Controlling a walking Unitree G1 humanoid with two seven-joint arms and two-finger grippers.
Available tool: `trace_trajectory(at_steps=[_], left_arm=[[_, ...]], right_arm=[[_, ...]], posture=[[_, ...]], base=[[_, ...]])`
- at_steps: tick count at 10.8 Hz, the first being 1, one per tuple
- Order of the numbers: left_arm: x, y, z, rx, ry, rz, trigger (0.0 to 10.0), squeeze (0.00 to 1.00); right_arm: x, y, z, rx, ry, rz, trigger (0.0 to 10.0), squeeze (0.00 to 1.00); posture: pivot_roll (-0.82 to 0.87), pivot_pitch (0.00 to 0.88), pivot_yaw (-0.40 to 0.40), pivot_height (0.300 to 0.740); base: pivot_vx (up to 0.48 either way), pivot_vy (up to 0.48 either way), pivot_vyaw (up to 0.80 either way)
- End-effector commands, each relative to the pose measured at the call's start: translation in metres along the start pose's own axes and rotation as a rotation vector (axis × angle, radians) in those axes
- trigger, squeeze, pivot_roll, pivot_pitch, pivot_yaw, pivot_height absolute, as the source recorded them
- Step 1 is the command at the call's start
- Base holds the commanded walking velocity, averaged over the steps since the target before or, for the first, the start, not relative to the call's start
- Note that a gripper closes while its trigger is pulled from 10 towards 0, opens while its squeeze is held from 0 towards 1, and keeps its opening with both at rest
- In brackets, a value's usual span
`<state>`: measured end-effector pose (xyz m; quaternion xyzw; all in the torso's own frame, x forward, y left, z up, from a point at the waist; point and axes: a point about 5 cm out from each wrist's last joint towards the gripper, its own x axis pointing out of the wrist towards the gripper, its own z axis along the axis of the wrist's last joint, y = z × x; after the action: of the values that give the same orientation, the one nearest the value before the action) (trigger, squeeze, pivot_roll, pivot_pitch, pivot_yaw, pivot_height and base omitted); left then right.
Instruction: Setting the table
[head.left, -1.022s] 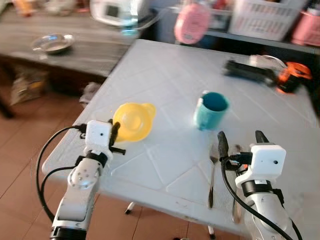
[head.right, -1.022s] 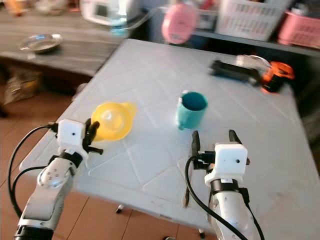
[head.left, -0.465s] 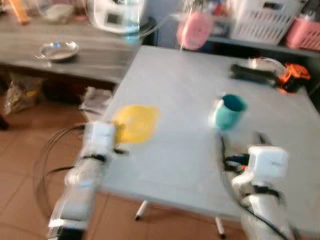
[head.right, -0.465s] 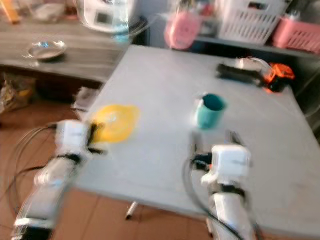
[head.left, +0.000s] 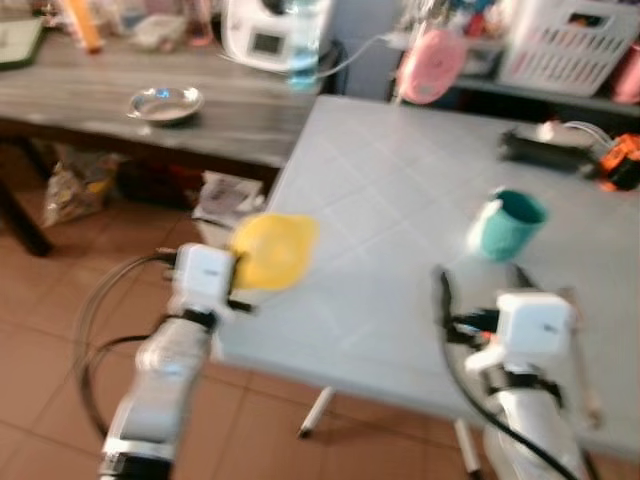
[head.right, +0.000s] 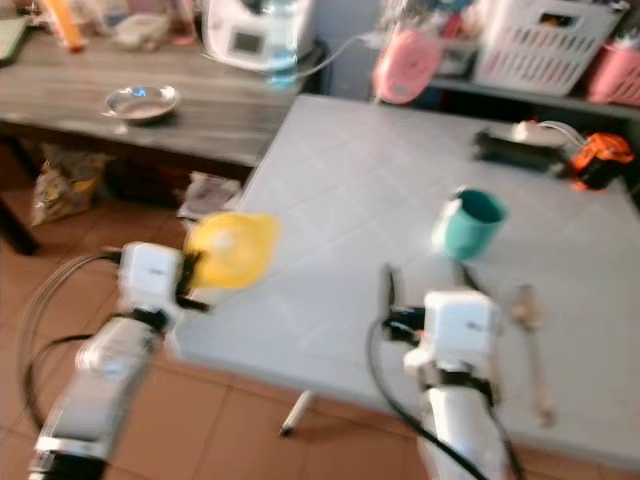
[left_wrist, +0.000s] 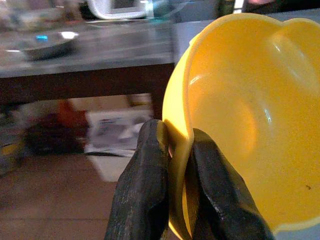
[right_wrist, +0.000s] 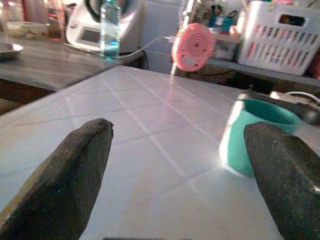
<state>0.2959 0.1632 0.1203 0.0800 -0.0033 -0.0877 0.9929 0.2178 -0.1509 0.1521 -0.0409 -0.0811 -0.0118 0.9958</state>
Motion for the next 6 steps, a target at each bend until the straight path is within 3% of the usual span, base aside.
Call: trace_trajectory(at_steps=[1,6], left_arm=[[0.0018,-0.0097,0.0017,0.001,-0.014,-0.032,10.0,0.0],[0.0038,-0.0138,0.0012,0.001,-0.013,-0.043,10.0,0.0]], right_arm=[[-0.0011,-0.0072,0.0006,-0.019,0.0,-0.018,10.0,0.0],[-0.0009,-0.0084,0.0008,-0.024,-0.001,-0.019,10.0,0.0]], posture=[[0.09,0.094,-0.018,0.74],[0.08,0.097,-0.02,0.74]], base=[[0.0,0.345,0.0],[0.0,0.43,0.0]])
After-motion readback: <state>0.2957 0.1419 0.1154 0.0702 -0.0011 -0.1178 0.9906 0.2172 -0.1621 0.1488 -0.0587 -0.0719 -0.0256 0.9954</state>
